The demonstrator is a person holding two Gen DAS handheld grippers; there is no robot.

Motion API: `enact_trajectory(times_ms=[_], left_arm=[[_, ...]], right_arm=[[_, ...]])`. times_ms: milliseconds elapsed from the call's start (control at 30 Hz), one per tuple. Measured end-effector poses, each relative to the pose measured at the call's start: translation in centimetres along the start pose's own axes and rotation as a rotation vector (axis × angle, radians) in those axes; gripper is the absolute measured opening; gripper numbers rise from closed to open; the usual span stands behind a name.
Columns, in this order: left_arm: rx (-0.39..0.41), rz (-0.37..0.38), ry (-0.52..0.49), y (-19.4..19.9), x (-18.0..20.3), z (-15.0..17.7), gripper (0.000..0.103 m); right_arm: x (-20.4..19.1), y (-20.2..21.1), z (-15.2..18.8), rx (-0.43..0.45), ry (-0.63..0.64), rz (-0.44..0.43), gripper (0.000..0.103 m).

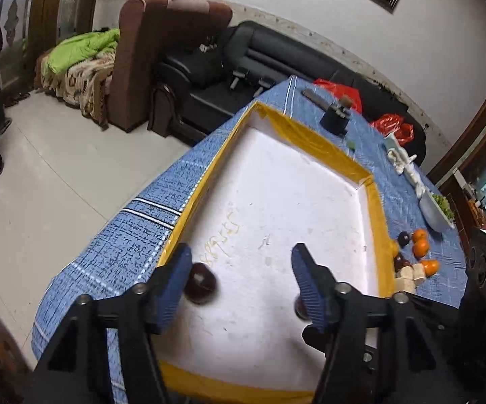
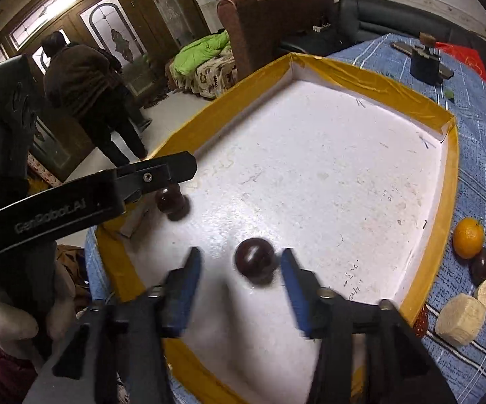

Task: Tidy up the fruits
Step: 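Carry the plums over the yellow-rimmed tray and open both tools to drop them, then grasp a white chunk with the left tool while the right tool grasps a mandarin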

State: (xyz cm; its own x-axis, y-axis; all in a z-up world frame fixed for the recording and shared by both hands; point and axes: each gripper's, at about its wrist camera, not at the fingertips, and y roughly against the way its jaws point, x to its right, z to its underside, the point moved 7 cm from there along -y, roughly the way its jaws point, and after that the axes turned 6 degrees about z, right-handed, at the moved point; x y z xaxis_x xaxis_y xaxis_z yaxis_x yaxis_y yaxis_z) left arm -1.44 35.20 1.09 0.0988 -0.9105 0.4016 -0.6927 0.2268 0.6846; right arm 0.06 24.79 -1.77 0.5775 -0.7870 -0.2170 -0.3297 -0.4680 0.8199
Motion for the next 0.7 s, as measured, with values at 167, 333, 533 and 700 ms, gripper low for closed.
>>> enact_trajectory(times_ms=[167, 333, 533, 700], left_arm=[[0.074, 0.026, 0.029, 3.8, 1.3, 0.5, 0.069], [0.123, 0.050, 0.027, 6.3, 3.4, 1.3, 0.076], [0.093, 0.096, -0.050, 5.2, 8.5, 2.4, 0.076], [0.017, 0.154, -0.145, 1.9, 14.1, 4.0, 0.076]], right_arm=[[0.2, 3.8, -0.4, 0.086, -0.013, 0.022, 0.060], [4.6, 10.7, 1.1, 0.233, -0.060, 0.109, 0.066], [15.4, 20.8, 4.9, 0.409, -0.216, 0.313, 0.089], [24.4, 26.5, 6.5, 0.430, -0.392, 0.442, 0.083]])
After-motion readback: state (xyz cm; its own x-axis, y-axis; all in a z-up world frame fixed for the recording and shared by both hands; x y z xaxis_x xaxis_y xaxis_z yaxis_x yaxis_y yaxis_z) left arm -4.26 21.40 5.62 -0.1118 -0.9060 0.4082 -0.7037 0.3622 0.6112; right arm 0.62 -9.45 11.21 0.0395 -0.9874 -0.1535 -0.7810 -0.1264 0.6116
